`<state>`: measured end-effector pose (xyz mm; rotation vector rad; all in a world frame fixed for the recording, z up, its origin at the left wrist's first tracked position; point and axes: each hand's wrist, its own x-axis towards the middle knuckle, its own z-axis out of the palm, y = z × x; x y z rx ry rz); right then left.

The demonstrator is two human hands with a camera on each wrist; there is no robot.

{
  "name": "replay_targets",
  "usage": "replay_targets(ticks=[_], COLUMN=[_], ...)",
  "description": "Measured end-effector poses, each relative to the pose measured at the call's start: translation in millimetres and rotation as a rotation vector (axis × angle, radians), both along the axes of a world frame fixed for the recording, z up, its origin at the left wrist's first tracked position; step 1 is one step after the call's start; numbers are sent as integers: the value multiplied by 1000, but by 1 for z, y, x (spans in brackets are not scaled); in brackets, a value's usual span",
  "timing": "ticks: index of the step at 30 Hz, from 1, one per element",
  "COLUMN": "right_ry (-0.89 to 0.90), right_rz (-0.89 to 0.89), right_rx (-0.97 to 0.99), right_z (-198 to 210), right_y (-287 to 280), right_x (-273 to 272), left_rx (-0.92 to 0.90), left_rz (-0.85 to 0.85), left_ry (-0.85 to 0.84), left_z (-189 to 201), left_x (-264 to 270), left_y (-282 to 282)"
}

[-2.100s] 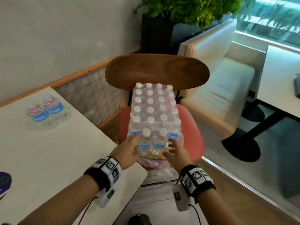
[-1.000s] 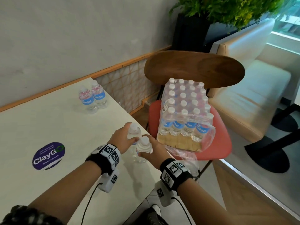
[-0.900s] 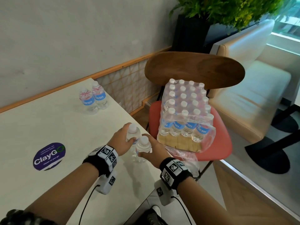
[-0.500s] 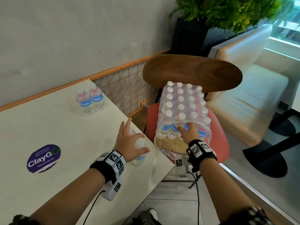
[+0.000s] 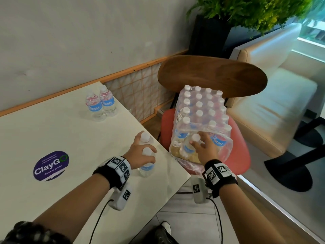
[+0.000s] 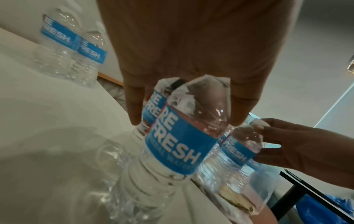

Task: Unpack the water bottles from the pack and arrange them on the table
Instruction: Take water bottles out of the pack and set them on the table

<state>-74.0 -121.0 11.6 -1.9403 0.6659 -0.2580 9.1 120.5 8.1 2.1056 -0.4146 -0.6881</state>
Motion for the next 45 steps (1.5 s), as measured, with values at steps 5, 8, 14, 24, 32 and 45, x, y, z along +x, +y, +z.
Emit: replay_targets(ticks=[5,8,14,24,32,45], right_ry=[2,13,53,259,197,198], right_rz=[169,268,430,56,94,81], right_rx=[-18,-36,-144,-37,181,73], right_z=[13,13,8,7,-1,3], right_y=[43,72,97,6,-8,-11], right_x=[-8,0,17,28,65,55], left_rx=[19,44,108,192,152,182], left_rz=[-92,-157,-146,-86,-46,-72], left_ry=[-60,-164,-247,-531,-503,-543], left_z=[9,16,14,14,9,10], left_x=[6,6,7,-4,2,3], left_y=[10,15,23,1,-1,-1])
